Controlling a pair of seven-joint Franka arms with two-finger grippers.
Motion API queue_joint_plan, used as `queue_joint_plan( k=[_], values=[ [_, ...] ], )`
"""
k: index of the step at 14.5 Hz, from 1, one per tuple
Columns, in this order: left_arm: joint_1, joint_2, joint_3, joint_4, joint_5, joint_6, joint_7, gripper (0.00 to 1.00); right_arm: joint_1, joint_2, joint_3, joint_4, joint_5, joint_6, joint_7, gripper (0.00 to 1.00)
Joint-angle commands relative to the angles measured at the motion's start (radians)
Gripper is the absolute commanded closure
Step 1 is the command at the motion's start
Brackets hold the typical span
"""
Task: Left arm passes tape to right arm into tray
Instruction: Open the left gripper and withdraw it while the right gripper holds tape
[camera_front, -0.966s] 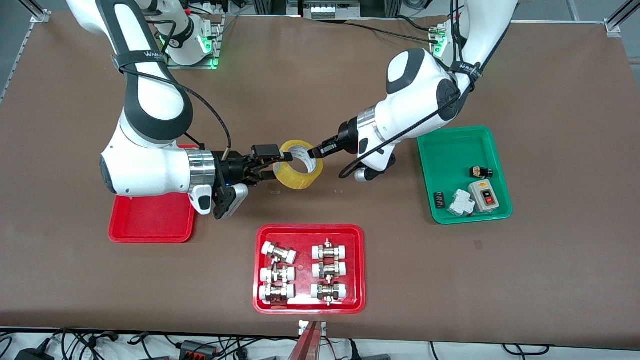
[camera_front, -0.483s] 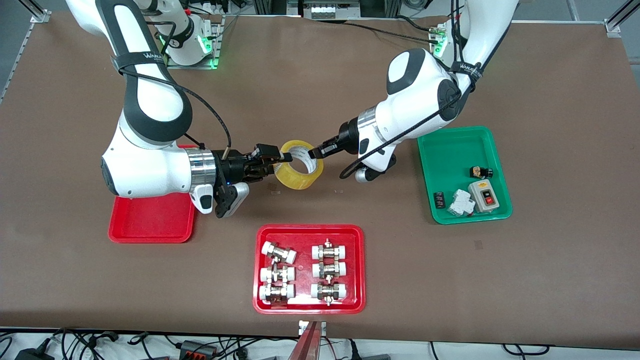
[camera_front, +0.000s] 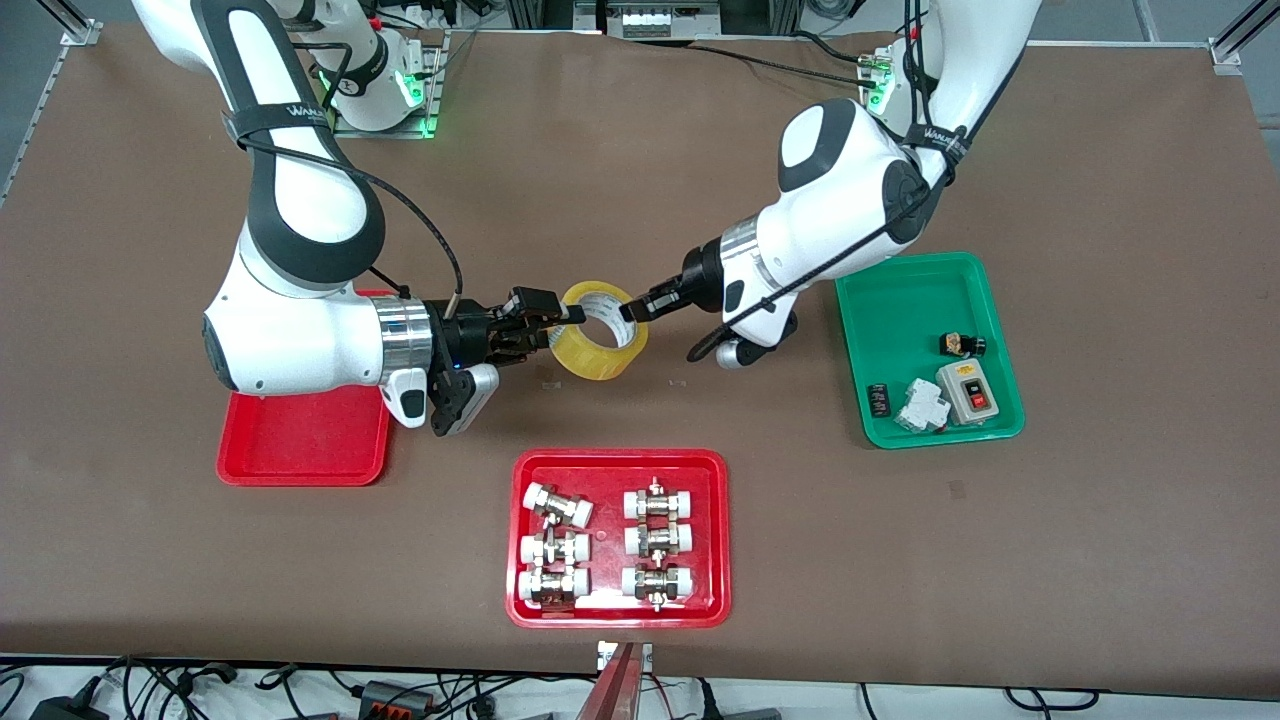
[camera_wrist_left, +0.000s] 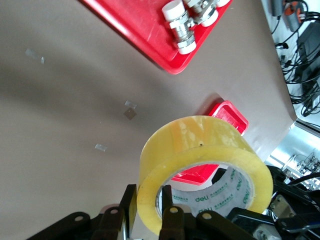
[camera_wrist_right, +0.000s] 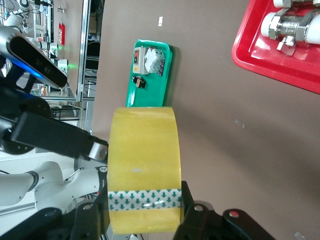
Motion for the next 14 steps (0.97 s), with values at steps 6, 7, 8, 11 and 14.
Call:
queue_joint_plan(
  k=[6,7,8,11,14],
  values=[
    [0.129,-0.035,0.006,0.044,0.059,-0.176,0.089,0.00,-0.005,0.008,0.003,0.018,0.010,-0.025,-0.024,0.63],
    [0.178,-0.035,0.006,0.096,0.085,-0.340,0.089,0.00,-0.003,0.008,0.002,0.016,0.010,-0.025,-0.024,0.63],
    [0.222,-0.035,0.006,0.161,0.148,-0.510,0.089,0.00,-0.003,0.008,0.003,0.018,0.009,-0.025,-0.024,0.63],
    [0.266,-0.027,0.000,0.349,0.439,-0.919,0.090,0.00,-0.001,-0.001,-0.001,0.018,-0.008,-0.022,-0.023,0.63],
    [0.324,-0.036,-0.005,0.368,0.529,-1.100,0.223,0.00,-0.053,-0.003,-0.006,0.004,-0.083,-0.027,-0.021,0.63]
  ],
)
